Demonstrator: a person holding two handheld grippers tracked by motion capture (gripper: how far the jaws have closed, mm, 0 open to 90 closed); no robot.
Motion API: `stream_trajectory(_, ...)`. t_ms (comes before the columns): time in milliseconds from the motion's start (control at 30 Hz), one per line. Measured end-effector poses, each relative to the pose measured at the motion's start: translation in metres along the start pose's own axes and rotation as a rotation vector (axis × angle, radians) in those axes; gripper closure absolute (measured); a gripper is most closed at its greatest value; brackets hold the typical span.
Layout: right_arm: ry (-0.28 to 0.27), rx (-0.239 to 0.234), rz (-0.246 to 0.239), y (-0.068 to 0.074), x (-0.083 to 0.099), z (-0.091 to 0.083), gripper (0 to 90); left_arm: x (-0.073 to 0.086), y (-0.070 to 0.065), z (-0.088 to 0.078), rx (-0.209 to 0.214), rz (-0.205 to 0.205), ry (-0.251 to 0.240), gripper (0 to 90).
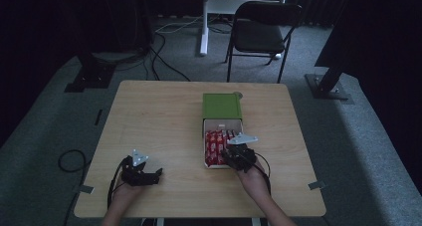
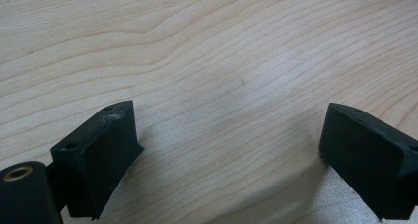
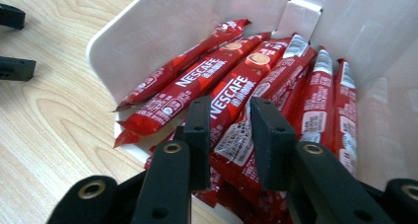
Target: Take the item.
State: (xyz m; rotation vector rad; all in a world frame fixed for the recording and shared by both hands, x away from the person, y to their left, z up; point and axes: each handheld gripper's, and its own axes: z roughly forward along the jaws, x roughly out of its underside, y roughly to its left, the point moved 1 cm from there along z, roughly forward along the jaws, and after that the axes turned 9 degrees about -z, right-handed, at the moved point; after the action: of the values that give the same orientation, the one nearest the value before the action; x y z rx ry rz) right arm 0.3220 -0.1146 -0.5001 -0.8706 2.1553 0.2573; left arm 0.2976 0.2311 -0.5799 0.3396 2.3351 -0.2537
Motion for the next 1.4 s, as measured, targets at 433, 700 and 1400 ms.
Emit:
stream_trajectory(433,-0.042,0.017,-0.005,-0.002,-0.004,-0.012,74.7,0.000,0.000,0.000,0.000,-0.003,-0.003,8.6)
stream_trajectory(700,-0.080,0.032,-0.017,-0.007,-0.010,-0.027,84.3,0.000,0.000,0.000,0.000,0.001,0.001,8.6)
stream_trajectory(1400,-0.166,0.015,-0.054,-0.007,-0.025,-0.061,85.8,0.000,0.000,0.000,0.000,0.000,0.001,8.6)
